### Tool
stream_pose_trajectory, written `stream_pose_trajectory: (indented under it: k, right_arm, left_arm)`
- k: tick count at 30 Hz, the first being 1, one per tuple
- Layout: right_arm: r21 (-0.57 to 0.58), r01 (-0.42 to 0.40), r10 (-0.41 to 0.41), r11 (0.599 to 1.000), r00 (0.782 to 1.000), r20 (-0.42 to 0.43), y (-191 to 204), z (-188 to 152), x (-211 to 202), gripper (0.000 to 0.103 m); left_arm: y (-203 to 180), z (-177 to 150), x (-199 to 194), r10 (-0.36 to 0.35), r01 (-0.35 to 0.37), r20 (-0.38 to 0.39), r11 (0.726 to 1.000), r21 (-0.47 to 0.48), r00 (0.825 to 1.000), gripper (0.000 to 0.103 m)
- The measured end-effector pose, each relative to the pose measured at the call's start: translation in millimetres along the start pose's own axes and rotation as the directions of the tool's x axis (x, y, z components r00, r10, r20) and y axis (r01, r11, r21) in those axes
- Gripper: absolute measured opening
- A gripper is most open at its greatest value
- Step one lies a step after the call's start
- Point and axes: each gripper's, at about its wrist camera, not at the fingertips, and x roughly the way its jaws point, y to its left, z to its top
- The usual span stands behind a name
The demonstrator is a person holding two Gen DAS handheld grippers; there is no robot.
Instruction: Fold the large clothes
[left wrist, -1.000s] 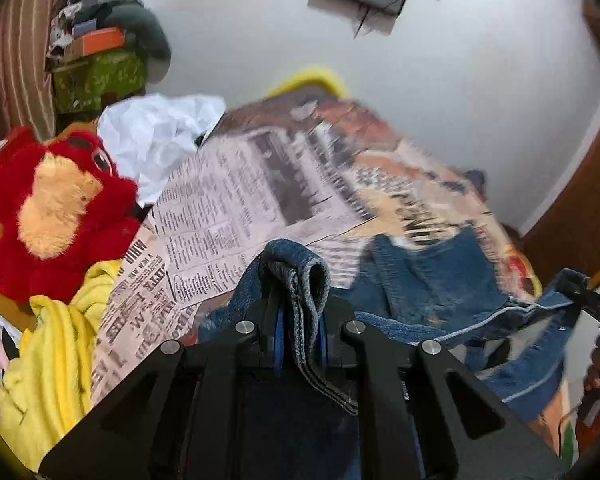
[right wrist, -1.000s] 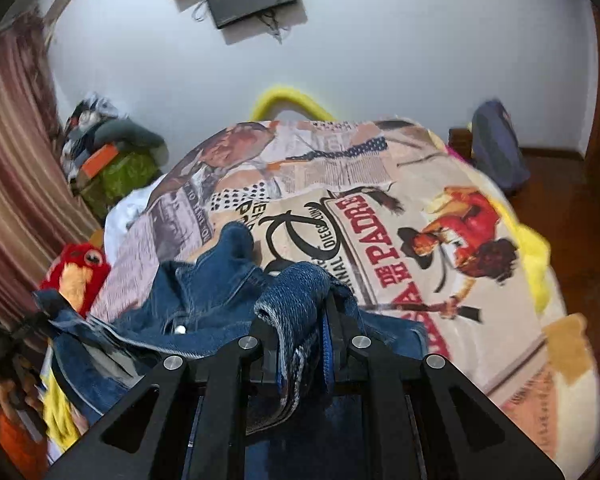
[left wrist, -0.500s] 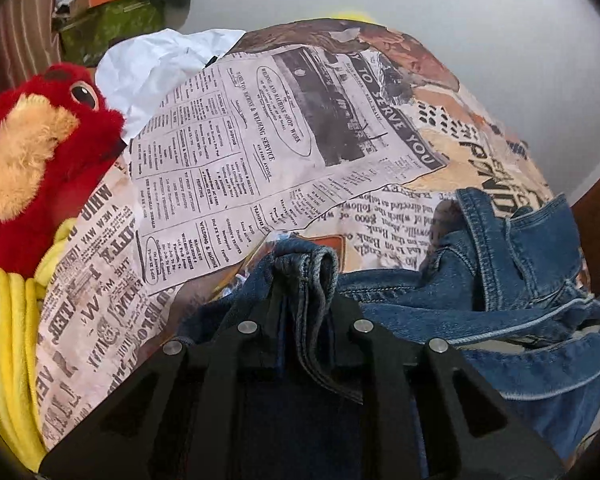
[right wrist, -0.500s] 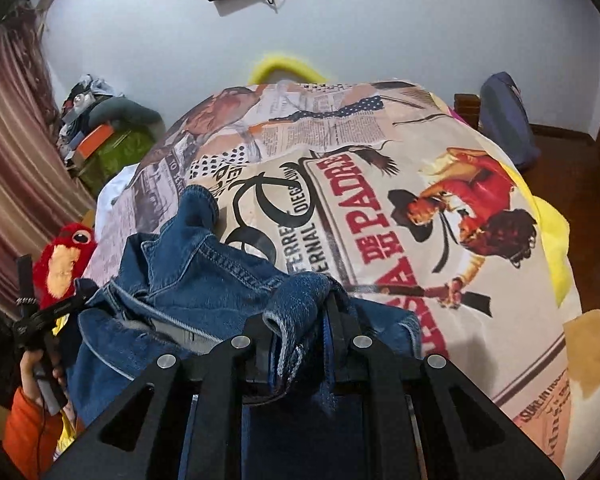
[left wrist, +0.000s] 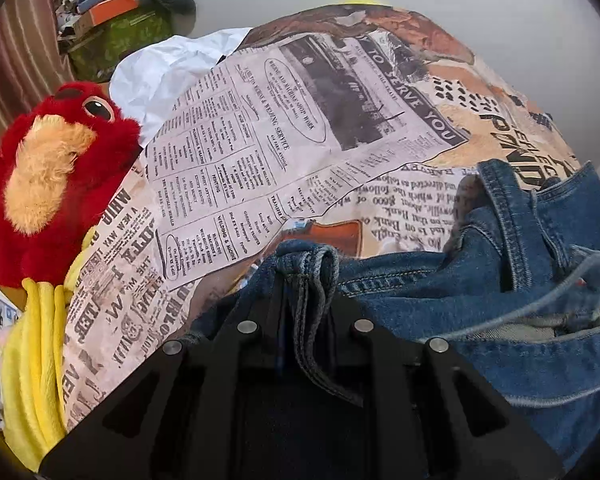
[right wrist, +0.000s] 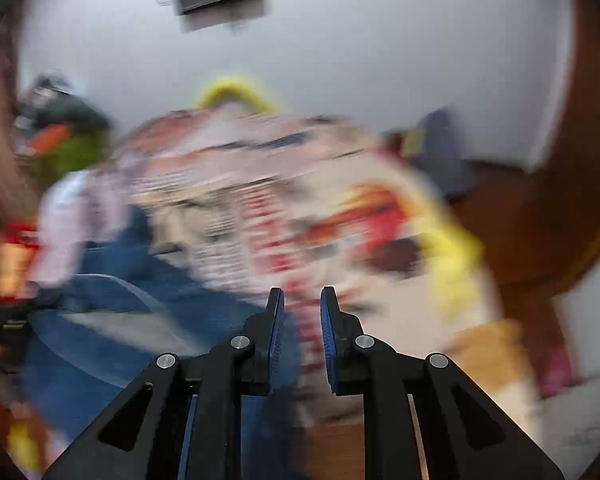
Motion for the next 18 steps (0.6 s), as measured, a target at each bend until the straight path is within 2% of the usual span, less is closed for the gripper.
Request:
stream_pose_trajectory:
  k: [3,6,7,8,10,11,13,16,18]
  right_arm:
    - [0.035,-0.05,0.053,0.998,0.995,-0.082,-27.8,-7.0,-2.7,0.014]
    - [-0.018,-0.052,0.051,0.998,0.995,-0.082,-29.8,-18.7,-15.3,0.014]
    - [-0.035,-0.052,0.05,0.998,0.996,-0.074,-26.4,-22.5,-20.3,0.014]
    - [-0.043,-0.064,0.061,0.997,0.996,-0.07,-23.3,-25.3,-23.8,0.014]
    - [-0.049,-0.119,0.115,0.992,0.991,-0.072,-14.6,-29.8,-28.9,0.014]
    - [-0.048,-0.142,0.138,0.989,0.988,-0.076,-9.3,-31.6,-30.4,0.014]
    - [-0.051,-0.181,0.177,0.982,0.981,-0.085,4.8,-34.9,-32.9,0.014]
    - [-0.074,-0.236,0.229,0.969,0.968,-0.099,28.9,-40.2,-33.3,0.014]
    - [-0.093,-0.274,0.262,0.957,0.957,-0.124,46.5,-44.2,-30.4,0.014]
  left_arm:
    - [-5.1,-2.8,-14.1,0.001,-0.003,0.021,0.998,0.058,1.0,0.019]
    - [-0.7,-2.1,-34.8,-0.042,0.04,0.04,0.997,0.062,0.998,0.027]
    - [5.0,-1.1,-44.5,-0.069,0.068,0.047,0.997,0.041,0.996,0.036]
    - [8.8,-0.1,-51.0,-0.081,0.08,0.057,0.997,0.024,0.995,0.05]
    - [18.5,0.7,-71.5,-0.082,0.084,0.112,0.996,-0.01,0.99,0.067]
    - [21.6,0.5,-79.9,-0.086,0.088,0.13,0.996,-0.013,0.988,0.07]
    - [23.5,0.6,-95.8,-0.107,0.102,0.13,0.994,0.042,0.986,0.07]
    - [21.3,-6.9,-113.6,-0.054,0.036,0.144,0.992,0.123,0.988,0.071]
    - [17.6,-16.6,-118.8,-0.057,0.034,0.131,0.984,0.173,0.99,0.074]
